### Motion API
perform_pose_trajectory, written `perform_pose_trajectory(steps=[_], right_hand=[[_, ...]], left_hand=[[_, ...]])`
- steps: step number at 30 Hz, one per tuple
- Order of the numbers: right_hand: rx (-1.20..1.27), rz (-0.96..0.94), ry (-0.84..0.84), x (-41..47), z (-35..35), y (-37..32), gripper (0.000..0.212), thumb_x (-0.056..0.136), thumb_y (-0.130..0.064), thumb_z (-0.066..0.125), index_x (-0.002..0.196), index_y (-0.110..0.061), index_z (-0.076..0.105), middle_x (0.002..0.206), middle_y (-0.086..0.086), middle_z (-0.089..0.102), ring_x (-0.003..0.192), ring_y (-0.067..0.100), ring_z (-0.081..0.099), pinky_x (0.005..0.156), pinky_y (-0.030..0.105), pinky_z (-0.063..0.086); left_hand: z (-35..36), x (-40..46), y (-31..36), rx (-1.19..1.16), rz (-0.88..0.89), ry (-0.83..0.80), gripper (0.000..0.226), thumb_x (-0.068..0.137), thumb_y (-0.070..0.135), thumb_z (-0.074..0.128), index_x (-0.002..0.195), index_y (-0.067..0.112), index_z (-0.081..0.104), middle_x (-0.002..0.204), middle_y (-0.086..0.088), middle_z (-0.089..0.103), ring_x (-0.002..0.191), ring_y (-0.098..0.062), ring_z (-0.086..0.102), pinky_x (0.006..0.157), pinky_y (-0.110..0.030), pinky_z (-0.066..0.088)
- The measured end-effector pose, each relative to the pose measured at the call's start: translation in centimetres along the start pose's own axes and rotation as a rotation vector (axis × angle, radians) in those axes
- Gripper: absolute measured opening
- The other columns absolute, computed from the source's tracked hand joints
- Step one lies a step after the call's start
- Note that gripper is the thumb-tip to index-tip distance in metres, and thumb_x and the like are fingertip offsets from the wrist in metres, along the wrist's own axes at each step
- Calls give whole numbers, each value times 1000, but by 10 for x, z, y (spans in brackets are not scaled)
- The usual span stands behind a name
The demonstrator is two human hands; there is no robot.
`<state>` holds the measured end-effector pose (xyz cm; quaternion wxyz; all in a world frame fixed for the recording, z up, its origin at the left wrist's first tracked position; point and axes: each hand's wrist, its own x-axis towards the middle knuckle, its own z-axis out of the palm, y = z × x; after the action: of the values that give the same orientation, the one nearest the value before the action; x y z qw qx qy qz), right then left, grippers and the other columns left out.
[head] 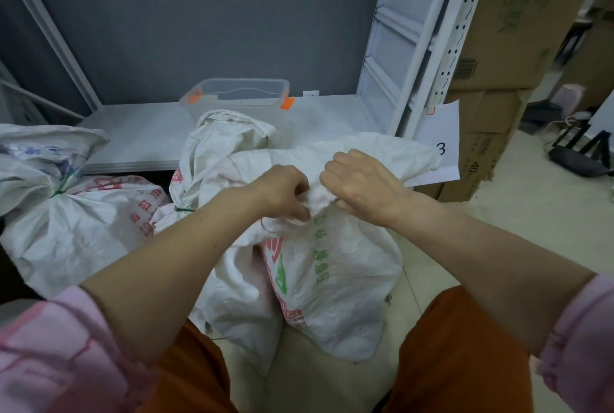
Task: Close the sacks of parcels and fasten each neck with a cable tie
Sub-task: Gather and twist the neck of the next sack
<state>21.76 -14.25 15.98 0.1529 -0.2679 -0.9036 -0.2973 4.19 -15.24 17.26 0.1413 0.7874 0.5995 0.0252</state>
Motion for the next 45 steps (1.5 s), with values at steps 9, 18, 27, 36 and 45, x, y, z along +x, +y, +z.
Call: perform_pose_trajectory(steps=[9,18,27,36,45], right_hand=[[652,480,-447,14,-10,8,26,71,-31,77,83,-18,59,89,-6,53,88,13,45,75,29,43],[480,445,-463,25,6,-11,12,81,-16,61,85,-18,49,82,-1,52,83,18,49,64,29,36],[32,64,-128,3,19,-19,36,39,16,60,60,-10,47,53,4,42,53,22,39,55,29,21],[43,112,-6,-9,27,-15,31,45,16,56,61,-10,47,55,4,40,54,22,36,60,29,15],[755,584,-500,8,10,-2,31,70,-34,79,91,-20,60,87,-12,47,97,12,42,79,27,43]], left_hand=[[12,-1,-5,245,67,383,22,76,10,59,97,10,56,92,-7,61,84,-27,56,61,-32,36],[17,-4,-9,43,63,258,37,75,21,67,108,14,54,101,-1,55,94,-20,54,71,-33,47],[21,1,-20,-140,-28,40,60,66,35,83,118,17,58,117,4,61,105,-14,56,92,-29,47],[30,7,-11,-151,-40,13,30,69,32,79,94,22,65,93,8,66,87,-13,60,79,-28,51],[46,6,-16,160,95,400,17,74,7,55,75,14,40,75,-3,52,69,-29,53,56,-32,31]])
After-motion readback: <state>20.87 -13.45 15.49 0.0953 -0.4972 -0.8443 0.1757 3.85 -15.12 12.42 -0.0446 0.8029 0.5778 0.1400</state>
